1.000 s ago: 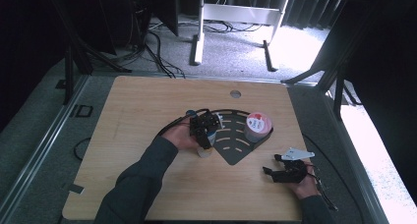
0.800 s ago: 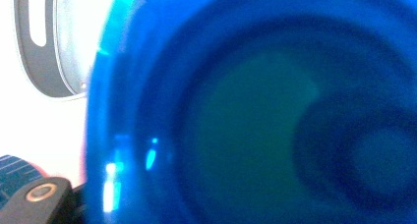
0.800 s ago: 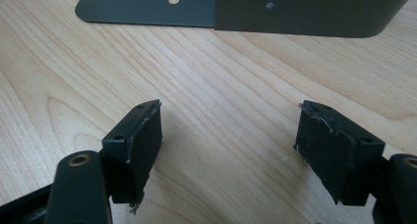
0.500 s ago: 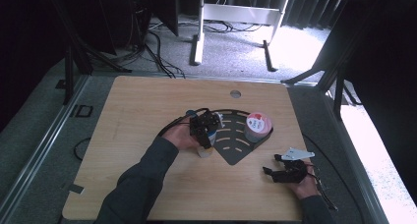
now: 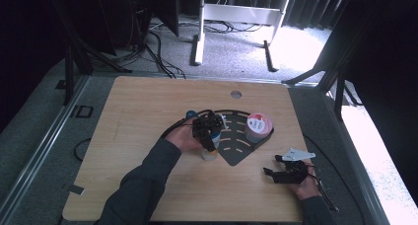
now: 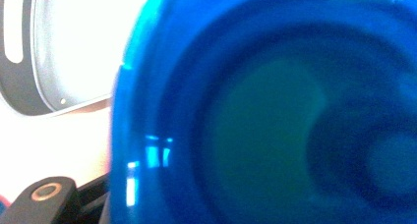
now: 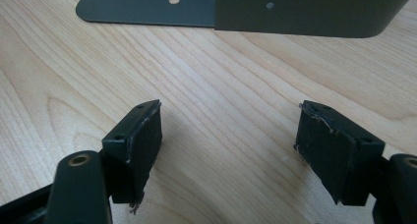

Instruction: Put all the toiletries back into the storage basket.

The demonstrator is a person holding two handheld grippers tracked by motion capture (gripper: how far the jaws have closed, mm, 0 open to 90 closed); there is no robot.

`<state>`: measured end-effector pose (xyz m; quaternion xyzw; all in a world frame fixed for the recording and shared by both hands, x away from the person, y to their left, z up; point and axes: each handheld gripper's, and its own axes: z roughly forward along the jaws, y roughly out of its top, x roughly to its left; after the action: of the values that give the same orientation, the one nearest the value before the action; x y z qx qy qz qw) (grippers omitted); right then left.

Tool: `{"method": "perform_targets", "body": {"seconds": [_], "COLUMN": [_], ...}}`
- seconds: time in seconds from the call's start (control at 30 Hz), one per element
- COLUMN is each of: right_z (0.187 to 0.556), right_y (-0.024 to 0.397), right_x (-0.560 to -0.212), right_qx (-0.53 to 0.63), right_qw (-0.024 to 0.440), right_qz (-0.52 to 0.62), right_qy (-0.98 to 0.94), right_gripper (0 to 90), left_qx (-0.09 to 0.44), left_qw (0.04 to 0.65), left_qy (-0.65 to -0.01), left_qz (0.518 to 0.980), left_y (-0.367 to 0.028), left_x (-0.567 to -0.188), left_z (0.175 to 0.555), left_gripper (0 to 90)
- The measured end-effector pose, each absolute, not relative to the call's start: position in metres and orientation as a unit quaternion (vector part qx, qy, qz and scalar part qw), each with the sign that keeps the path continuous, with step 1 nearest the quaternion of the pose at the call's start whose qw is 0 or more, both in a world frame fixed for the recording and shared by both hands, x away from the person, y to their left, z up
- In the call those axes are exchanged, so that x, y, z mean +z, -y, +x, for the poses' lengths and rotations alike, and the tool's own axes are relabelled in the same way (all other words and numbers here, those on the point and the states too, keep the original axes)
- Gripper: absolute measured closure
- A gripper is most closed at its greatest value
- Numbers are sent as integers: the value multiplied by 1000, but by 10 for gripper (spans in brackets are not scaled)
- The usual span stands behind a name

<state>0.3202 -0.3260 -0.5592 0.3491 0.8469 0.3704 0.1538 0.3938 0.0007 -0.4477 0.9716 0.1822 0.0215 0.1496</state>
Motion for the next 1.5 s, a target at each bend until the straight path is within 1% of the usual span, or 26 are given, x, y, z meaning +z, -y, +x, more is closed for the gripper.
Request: {"method": "perform_targets", "body": {"seconds": [0.53, 1.0, 1.33, 1.5], "right_z": [320, 320, 320, 320], "right_y": [326, 326, 326, 326], "right_x": [-559, -559, -559, -559], "right_qx": [371, 371, 371, 371], "right_qw": [154, 154, 154, 154], "right_qz": [349, 349, 349, 350], "right_qy": [-847, -847, -847, -847], "right_gripper": [253, 254, 254, 254], "left_qx": [13, 15, 16, 21], "left_qw": [170, 185, 207, 205], "left_qy": [-196, -216, -229, -234], "left_qz": [966, 959, 951, 950], "left_y": [5, 12, 18, 22], "left_x": [-440, -436, -431, -428], "left_z": [394, 395, 399, 401], "left_gripper": [553, 553, 552, 553]}}
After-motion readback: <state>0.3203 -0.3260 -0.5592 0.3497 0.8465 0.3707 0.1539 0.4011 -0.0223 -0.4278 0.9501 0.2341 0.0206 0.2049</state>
